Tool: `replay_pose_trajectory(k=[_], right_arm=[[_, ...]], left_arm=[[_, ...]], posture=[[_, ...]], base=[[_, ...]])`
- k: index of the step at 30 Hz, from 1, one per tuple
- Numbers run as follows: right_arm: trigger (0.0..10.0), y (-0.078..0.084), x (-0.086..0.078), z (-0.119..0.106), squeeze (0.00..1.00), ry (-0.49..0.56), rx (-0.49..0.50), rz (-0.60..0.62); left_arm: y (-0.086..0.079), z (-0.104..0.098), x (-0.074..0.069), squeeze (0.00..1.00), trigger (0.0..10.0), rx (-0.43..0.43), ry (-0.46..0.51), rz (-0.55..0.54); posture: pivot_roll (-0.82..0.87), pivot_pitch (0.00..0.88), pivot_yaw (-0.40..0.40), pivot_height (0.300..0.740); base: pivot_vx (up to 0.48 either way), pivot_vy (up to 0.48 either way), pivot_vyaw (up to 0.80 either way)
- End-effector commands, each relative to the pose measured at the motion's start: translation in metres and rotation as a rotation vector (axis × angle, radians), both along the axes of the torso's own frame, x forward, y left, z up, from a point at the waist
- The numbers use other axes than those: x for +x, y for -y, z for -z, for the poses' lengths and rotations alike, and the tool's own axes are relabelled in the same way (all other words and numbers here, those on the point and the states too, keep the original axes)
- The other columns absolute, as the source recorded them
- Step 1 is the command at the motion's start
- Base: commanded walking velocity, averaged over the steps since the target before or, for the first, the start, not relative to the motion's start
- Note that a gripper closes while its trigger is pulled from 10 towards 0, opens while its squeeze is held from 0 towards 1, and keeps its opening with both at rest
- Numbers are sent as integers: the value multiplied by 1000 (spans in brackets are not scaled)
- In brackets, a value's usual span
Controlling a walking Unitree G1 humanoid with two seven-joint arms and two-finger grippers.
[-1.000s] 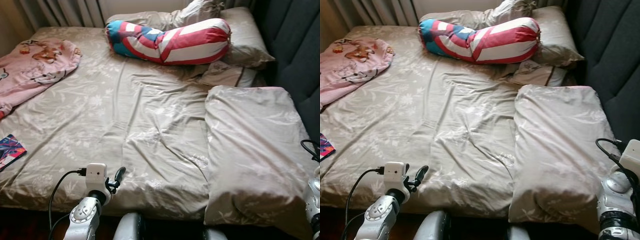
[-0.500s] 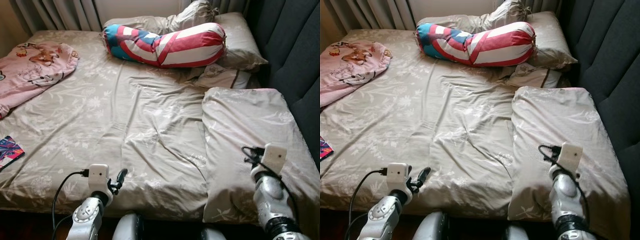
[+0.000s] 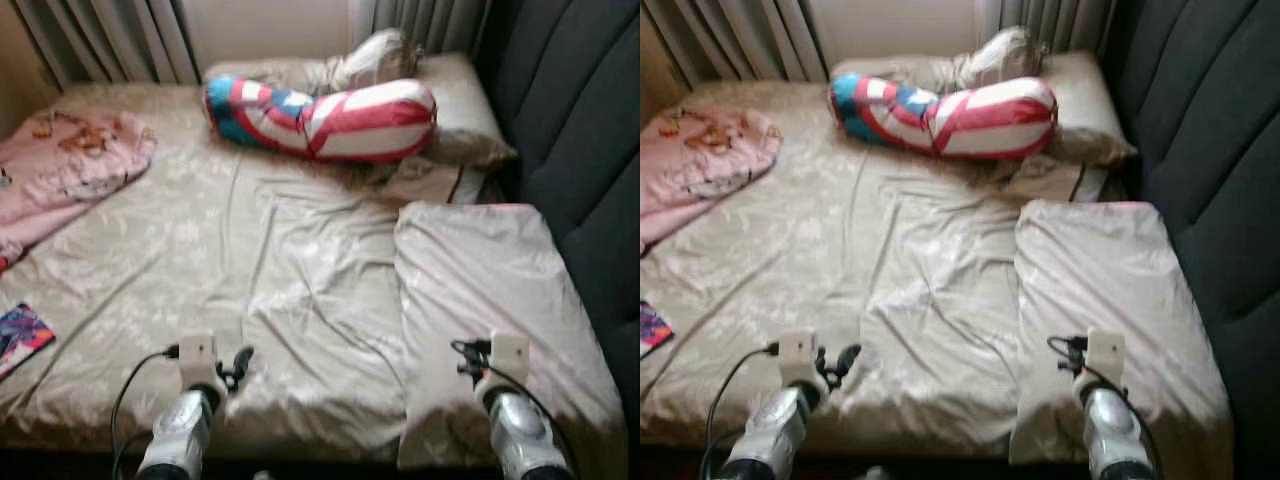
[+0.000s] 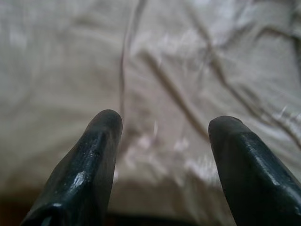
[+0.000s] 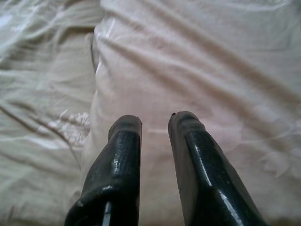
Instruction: Clean up the room
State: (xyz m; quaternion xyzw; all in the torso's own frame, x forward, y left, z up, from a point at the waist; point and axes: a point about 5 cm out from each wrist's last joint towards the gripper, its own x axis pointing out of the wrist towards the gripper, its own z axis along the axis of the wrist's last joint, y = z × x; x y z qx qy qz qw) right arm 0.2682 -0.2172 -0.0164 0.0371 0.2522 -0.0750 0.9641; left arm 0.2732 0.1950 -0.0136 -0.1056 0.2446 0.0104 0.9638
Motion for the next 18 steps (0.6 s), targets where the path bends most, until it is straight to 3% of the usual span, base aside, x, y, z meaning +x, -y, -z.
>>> replay_pose_trajectory(k=[1, 4, 6, 9, 18], right_arm=[[10000, -5, -9, 9, 0, -38, 34, 15], [10000, -11, -13, 15, 0, -62, 51, 9], [10000, -16, -26, 27, 0, -118, 64, 6], [10000, -15, -38, 35, 0, -166, 65, 41], [10000, -18, -67, 53, 0, -258, 72, 35]], left_arm=[[-2, 16, -15, 0, 10000, -18, -104, -37], [-3, 22, -21, 0, 10000, -10, -148, -38], [-3, 32, -32, 0, 10000, 49, -232, -6], [-3, 38, -39, 0, 10000, 99, -273, 33], [6, 49, -53, 0, 10000, 136, -322, 68]], posture=[[-61, 58, 9, 740], [-63, 58, 10, 740], [-66, 51, 13, 740], [-67, 49, 13, 740], [-66, 52, 9, 740]], base=[[0, 0, 0], [0, 0, 0], [0, 0, 0], [0, 0, 0], [0, 0, 0]])
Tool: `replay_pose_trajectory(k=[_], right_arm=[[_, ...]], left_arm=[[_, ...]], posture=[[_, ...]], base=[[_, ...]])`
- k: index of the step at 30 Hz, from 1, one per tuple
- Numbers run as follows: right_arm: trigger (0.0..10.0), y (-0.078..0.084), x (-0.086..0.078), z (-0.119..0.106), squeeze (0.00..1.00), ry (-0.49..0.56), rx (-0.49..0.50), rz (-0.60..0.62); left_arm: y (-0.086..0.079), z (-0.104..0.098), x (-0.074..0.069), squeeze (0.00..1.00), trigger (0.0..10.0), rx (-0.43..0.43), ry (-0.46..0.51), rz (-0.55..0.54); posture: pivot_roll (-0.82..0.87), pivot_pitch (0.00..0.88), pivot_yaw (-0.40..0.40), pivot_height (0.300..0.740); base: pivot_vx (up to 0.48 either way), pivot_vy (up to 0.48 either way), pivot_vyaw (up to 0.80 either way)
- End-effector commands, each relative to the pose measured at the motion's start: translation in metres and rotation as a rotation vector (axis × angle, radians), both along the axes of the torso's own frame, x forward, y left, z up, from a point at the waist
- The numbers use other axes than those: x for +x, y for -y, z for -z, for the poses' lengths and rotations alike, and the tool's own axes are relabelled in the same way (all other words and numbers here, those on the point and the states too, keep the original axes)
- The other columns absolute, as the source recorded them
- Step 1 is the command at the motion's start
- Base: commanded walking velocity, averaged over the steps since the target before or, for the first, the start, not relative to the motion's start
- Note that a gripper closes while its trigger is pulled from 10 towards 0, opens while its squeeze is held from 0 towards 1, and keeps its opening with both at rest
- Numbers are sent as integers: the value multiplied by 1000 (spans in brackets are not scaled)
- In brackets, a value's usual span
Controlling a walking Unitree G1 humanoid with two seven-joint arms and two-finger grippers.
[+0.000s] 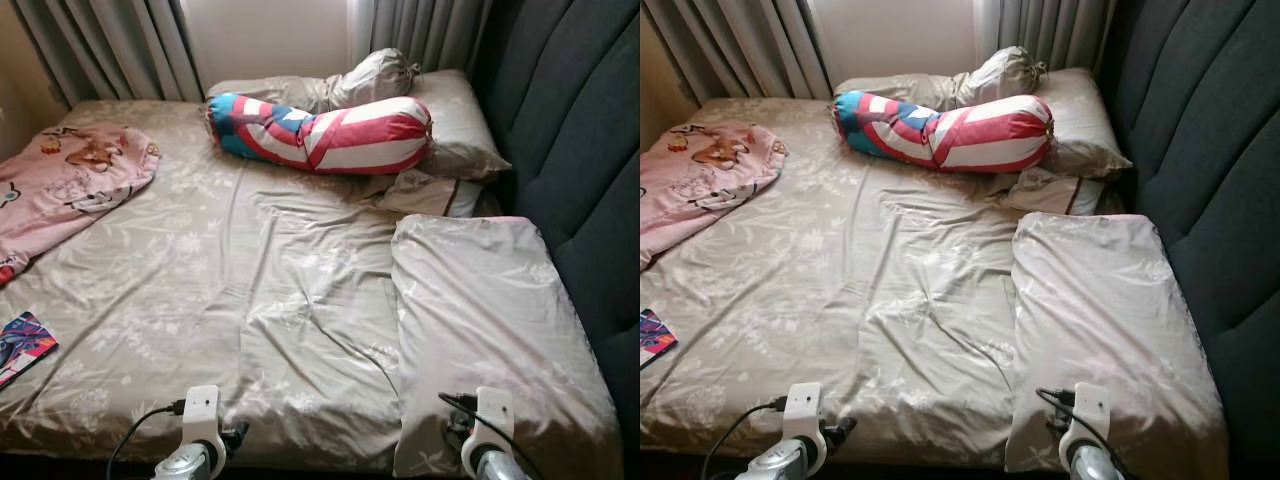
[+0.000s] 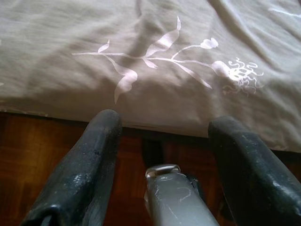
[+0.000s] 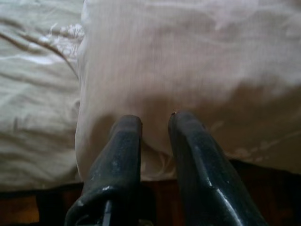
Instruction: Clean up the room
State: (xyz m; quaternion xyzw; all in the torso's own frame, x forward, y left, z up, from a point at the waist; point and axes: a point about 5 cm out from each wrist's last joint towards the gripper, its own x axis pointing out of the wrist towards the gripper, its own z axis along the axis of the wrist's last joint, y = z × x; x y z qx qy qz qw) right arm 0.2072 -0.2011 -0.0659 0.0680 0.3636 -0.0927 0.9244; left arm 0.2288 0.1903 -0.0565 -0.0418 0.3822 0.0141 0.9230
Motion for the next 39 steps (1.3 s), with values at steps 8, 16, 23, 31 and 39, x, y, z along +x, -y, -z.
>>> replay_pose_trajectory(k=[8, 16, 23, 31, 39], right_arm=[[10000, 2, -23, 13, 0, -99, -36, -53], [10000, 2, -24, 13, 0, -103, -37, -54], [10000, 2, -24, 13, 0, -103, -37, -54], [10000, 2, -24, 13, 0, -103, -37, -54], [10000, 1, -32, 17, 486, -127, -34, -50]], left_arm=[[1, 15, -24, 0, 10000, 41, -81, 6], [1, 15, -24, 0, 10000, 42, -82, 5], [1, 15, -24, 0, 10000, 42, -82, 5], [1, 15, -24, 0, 10000, 42, -82, 5], [2, 14, -21, 0, 10000, 47, -75, 15]], posture=[[-70, 45, 6, 740], [-69, 44, 6, 740], [-69, 44, 6, 740], [-69, 44, 6, 740], [-60, 50, 4, 740]], base=[[0, 0, 0], [0, 0, 0], [0, 0, 0], [0, 0, 0], [0, 0, 0]])
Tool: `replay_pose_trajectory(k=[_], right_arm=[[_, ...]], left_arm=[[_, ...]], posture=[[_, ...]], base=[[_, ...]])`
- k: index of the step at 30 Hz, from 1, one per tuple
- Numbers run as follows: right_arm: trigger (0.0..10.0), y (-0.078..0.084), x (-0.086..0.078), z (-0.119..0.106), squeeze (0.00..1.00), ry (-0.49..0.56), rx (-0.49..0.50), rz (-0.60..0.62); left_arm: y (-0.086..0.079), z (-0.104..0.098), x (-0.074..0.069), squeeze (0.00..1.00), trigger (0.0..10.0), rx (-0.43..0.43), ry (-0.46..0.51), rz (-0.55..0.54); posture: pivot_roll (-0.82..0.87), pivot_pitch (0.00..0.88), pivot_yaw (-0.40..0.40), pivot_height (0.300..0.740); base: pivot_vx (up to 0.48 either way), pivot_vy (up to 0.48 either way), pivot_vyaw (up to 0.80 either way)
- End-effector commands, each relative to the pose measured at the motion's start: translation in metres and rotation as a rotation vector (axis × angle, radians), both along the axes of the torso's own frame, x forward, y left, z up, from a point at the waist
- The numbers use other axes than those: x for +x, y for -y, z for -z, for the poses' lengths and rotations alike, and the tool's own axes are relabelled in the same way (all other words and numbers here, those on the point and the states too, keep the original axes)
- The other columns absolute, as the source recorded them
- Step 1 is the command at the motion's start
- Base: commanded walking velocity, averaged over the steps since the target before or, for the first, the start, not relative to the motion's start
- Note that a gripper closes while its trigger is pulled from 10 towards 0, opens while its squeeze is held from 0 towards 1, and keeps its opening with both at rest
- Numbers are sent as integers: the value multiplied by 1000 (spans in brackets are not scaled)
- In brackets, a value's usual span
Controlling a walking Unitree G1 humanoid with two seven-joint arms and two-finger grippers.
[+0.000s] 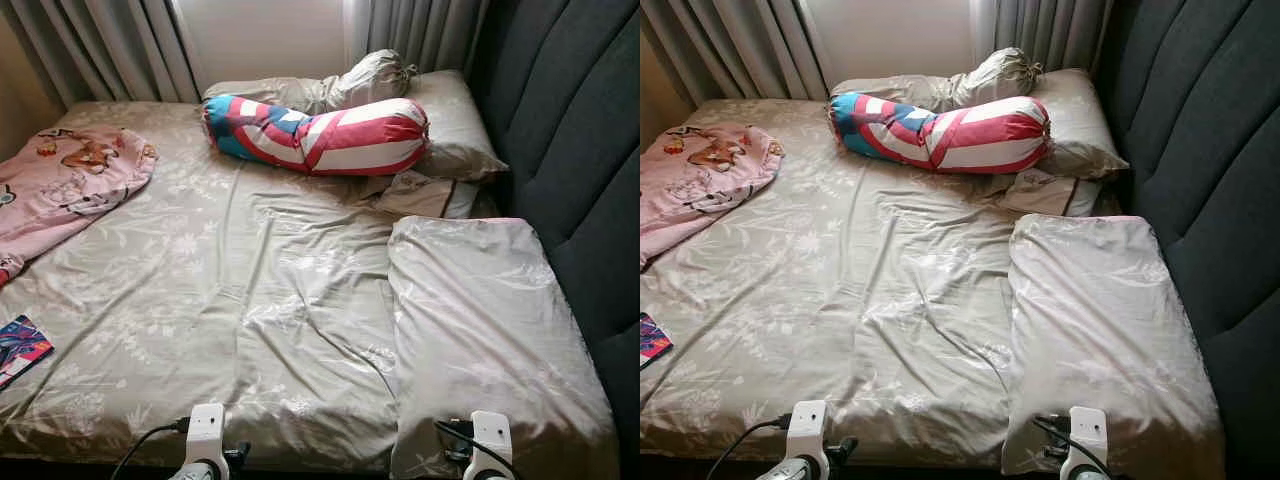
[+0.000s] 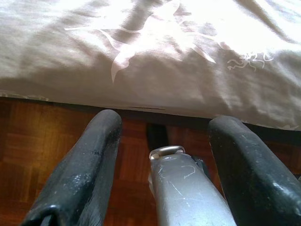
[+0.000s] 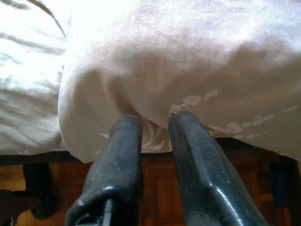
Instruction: Clean up the room
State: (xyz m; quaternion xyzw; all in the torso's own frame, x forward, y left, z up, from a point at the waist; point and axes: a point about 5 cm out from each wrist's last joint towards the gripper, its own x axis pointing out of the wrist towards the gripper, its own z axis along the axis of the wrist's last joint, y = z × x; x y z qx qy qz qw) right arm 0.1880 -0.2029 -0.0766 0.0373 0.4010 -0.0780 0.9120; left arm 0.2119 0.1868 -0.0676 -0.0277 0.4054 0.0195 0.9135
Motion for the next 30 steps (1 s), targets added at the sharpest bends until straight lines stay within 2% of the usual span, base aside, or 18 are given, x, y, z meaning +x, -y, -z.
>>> replay_pose_trajectory(k=[1, 2, 12, 13, 14, 23, 27, 30], right_arm=[[10000, -1, -13, 7, 486, -45, 2, 3], [10000, -1, -19, 10, 1000, -65, 8, 15], [10000, 0, -22, 11, 1000, -77, 3, 14], [10000, 0, -22, 11, 467, -79, 2, 12], [10000, -1, -22, 11, 0, -80, 1, 11], [10000, -2, -24, 12, 0, -90, 2, -1], [10000, -3, -23, 12, 0, -93, -7, -29], [10000, -4, -23, 12, 0, -91, -8, -47]], left_arm=[[-1, 3, -5, 0, 10000, 18, -24, 13], [0, 1, -1, 0, 10000, 21, -15, 26], [-1, 0, -1, 0, 10000, 26, -10, 42], [-1, 0, -1, 0, 10000, 27, -10, 43], [-1, 0, -1, 0, 10000, 27, -9, 43], [-2, 0, -1, 0, 10000, 28, -10, 50], [-3, 0, -1, 0, 10000, 29, -13, 50], [-3, 1, -1, 0, 10000, 31, -14, 51]], posture=[[-60, 50, 4, 740], [-60, 50, 4, 740], [-58, 54, 1, 740], [-57, 54, 1, 740], [-57, 54, 1, 740], [-55, 55, 1, 740], [-55, 55, 1, 740], [-55, 56, 1, 740]], base=[[0, 0, 0], [0, 0, 0], [0, 0, 0], [0, 0, 0], [0, 0, 0], [0, 0, 0], [0, 270, 0], [0, 295, 740]])
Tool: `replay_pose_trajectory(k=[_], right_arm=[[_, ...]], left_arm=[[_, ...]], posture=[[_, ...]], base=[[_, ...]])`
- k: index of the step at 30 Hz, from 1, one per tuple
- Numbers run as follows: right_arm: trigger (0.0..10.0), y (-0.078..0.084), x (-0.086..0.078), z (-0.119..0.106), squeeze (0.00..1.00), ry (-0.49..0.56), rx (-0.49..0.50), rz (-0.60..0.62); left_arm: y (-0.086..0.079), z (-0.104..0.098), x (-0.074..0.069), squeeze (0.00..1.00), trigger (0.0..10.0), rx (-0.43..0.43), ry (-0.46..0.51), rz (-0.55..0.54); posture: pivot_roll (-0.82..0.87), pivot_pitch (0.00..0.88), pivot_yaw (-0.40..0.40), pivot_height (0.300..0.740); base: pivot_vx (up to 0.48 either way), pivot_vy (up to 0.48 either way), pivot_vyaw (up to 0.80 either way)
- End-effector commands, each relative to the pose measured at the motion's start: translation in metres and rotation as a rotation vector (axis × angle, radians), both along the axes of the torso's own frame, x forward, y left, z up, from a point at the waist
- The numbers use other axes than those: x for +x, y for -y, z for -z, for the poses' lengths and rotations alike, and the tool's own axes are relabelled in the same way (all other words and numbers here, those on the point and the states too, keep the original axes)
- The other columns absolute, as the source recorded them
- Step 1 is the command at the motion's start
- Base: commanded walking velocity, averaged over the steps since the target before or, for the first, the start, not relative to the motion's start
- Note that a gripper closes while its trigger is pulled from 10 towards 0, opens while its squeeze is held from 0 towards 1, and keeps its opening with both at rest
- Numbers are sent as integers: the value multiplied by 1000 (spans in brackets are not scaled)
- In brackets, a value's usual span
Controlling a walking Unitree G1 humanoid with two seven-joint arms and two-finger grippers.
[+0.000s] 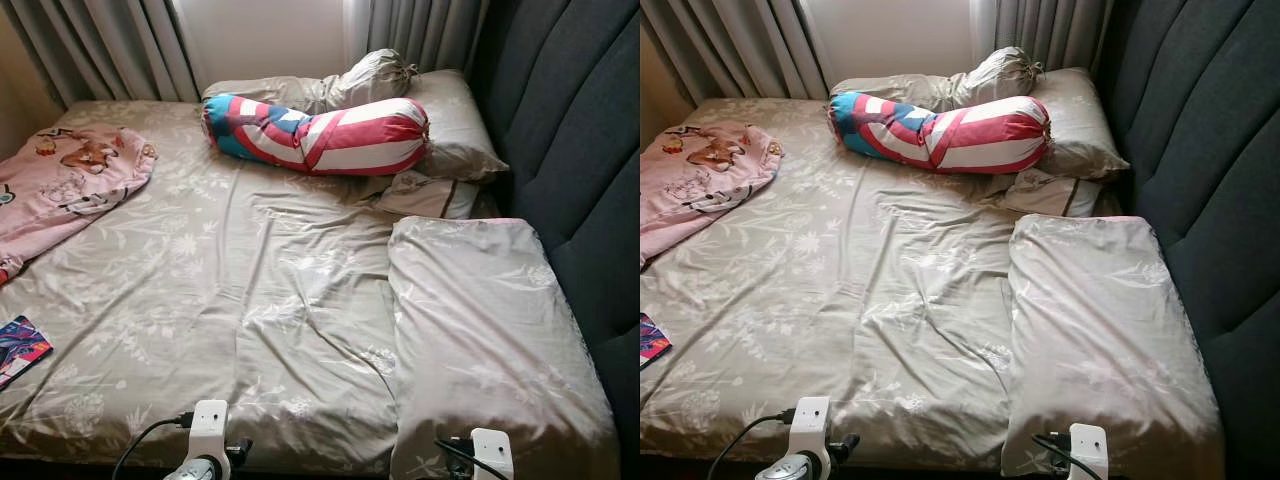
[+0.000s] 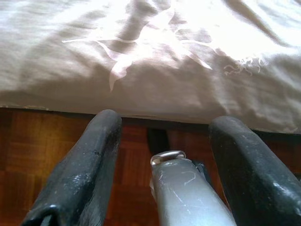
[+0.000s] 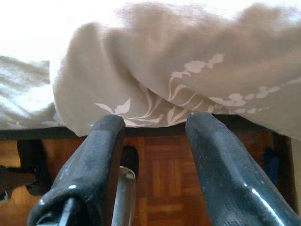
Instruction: Clean up the room
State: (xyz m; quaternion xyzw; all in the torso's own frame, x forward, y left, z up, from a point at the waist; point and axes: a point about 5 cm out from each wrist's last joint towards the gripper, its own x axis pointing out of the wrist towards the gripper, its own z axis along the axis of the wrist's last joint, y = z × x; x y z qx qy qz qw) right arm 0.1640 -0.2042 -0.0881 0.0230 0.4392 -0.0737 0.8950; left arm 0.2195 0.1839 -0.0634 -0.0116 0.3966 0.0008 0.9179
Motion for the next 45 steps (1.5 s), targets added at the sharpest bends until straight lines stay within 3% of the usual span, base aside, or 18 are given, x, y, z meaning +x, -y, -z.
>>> replay_pose_trajectory(k=[1, 35, 45], right_arm=[[10000, -6, 1, 1, 0, -6, 9, -27], [10000, -9, -3, 3, 0, -25, 37, -2], [10000, -9, -4, 4, 0, -29, 41, -1]], left_arm=[[-6, 5, -9, 0, 10000, 17, -34, 4], [-7, 5, -9, 0, 10000, 21, -35, 0], [-7, 5, -9, 0, 10000, 21, -34, -6]], posture=[[-55, 56, 1, 740], [-43, 50, -7, 740], [-39, 53, -10, 740]], base=[[0, 296, 800], [0, 311, 37], [0, 480, 0]])
